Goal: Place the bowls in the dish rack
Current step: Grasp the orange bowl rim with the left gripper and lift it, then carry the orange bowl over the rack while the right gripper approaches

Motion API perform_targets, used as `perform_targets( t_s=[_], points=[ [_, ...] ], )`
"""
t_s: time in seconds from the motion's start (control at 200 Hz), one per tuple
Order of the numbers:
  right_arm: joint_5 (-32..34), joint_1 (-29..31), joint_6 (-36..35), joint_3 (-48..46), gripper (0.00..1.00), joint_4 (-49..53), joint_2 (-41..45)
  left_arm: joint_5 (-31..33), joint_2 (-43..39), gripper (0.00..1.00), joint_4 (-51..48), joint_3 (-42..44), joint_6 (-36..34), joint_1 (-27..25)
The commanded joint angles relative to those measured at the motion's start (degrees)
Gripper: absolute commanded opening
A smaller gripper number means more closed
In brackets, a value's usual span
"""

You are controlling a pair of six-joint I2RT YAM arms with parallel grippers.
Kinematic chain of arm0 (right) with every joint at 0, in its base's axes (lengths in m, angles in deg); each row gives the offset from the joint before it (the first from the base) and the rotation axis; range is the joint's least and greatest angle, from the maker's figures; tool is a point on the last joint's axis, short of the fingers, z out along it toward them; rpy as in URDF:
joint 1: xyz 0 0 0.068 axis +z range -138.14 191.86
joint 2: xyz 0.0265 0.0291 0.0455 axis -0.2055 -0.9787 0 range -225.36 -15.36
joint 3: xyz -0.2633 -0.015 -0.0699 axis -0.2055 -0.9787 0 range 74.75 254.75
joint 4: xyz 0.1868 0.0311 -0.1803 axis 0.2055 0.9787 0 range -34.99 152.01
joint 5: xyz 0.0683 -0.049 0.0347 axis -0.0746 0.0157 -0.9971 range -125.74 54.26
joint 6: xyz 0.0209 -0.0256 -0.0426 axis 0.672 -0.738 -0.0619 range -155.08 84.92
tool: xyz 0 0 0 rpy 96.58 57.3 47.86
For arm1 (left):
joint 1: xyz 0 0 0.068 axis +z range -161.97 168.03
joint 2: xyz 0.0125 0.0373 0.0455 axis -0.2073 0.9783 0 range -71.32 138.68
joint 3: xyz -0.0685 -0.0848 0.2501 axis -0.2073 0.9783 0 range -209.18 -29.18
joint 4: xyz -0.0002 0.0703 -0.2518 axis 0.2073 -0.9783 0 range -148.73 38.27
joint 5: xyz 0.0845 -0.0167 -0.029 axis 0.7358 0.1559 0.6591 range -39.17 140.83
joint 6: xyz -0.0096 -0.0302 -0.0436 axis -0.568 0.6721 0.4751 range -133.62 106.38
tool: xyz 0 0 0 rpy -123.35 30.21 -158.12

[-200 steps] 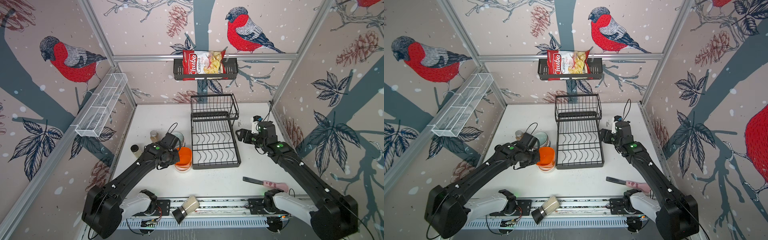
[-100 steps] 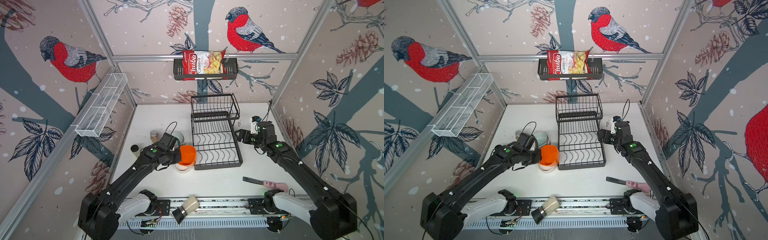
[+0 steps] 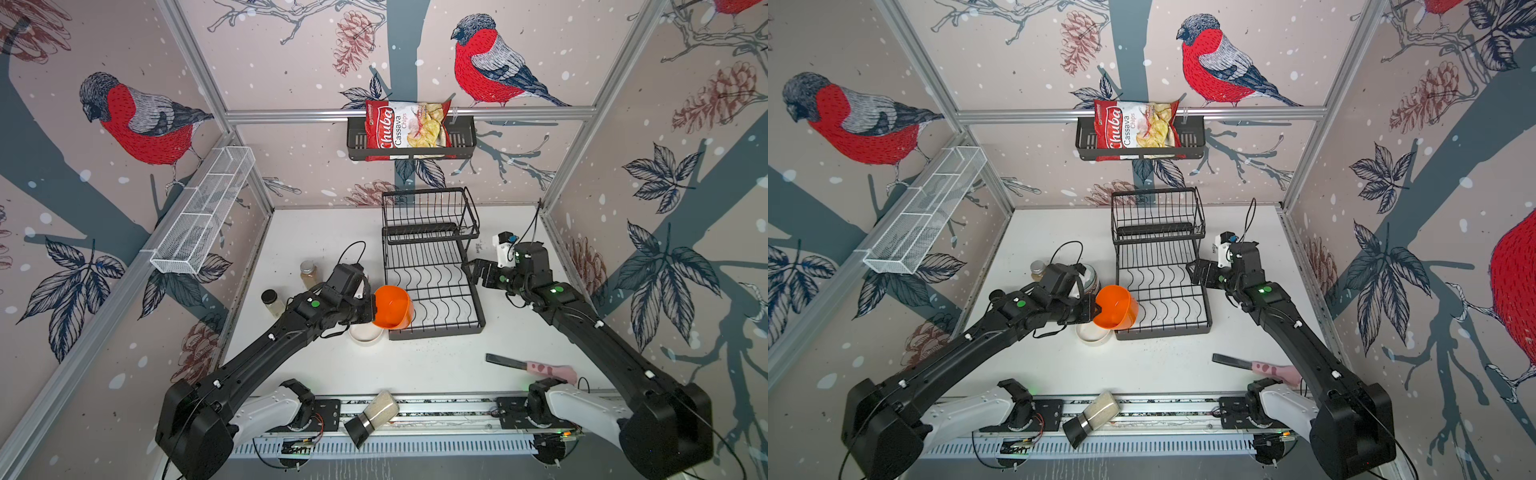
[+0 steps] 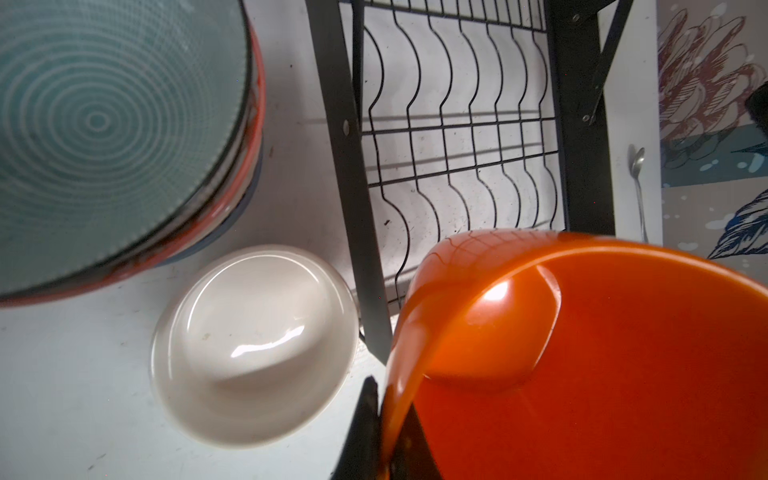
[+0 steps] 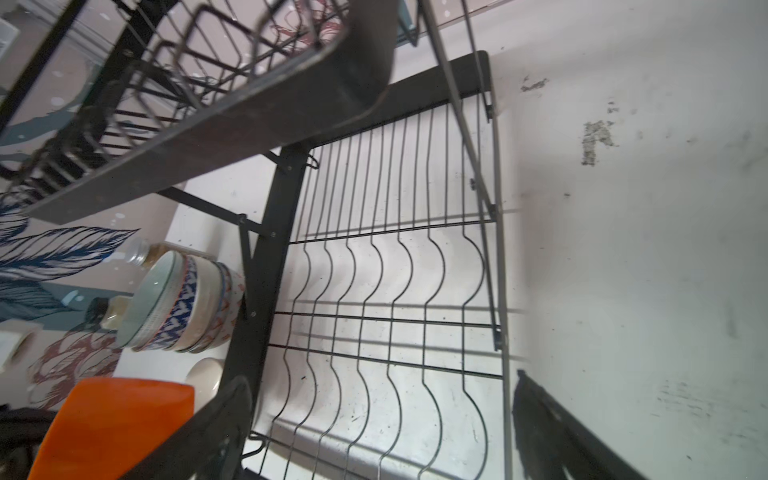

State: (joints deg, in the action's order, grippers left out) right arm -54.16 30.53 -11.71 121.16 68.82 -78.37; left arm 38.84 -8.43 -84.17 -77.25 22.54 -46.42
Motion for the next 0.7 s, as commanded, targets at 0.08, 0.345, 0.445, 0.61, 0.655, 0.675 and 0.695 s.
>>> perform_targets(
  t_s=[0.08,0.345,0.445,0.61,0.655,0.675,0.695],
  points=[
    [-9.0,-1.0,2.4,-1.8,1.00,-5.3,2.1,-2.6,1.9,0.00,14.8,0.5,3.7,-1.0],
    [-15.1,-2.0,3.8,-4.5,0.99,-8.5,5.7,-3.5,6.7,0.00,24.8,0.7,7.7,-4.2],
    [-18.0,-2.0,3.9,-4.5,0.99,-8.9,5.6,-4.8,7.9,0.00,28.5,1.5,8.8,-4.8],
    [-23.7,-1.9,3.3,-4.1,0.99,-9.1,5.4,-6.5,9.8,0.00,32.9,2.0,9.2,-5.0],
    [-25.0,-1.6,3.1,-3.9,0.99,-9.0,5.5,-6.5,10.4,0.00,33.3,1.7,9.3,-5.0],
    [-25.4,-1.4,2.9,-3.9,0.99,-8.9,5.6,-6.6,10.7,0.00,33.6,1.6,9.3,-5.0],
    [-25.7,-1.2,2.7,-3.9,1.00,-8.8,5.7,-6.7,10.8,0.00,34.1,1.5,9.6,-4.9]
  ],
)
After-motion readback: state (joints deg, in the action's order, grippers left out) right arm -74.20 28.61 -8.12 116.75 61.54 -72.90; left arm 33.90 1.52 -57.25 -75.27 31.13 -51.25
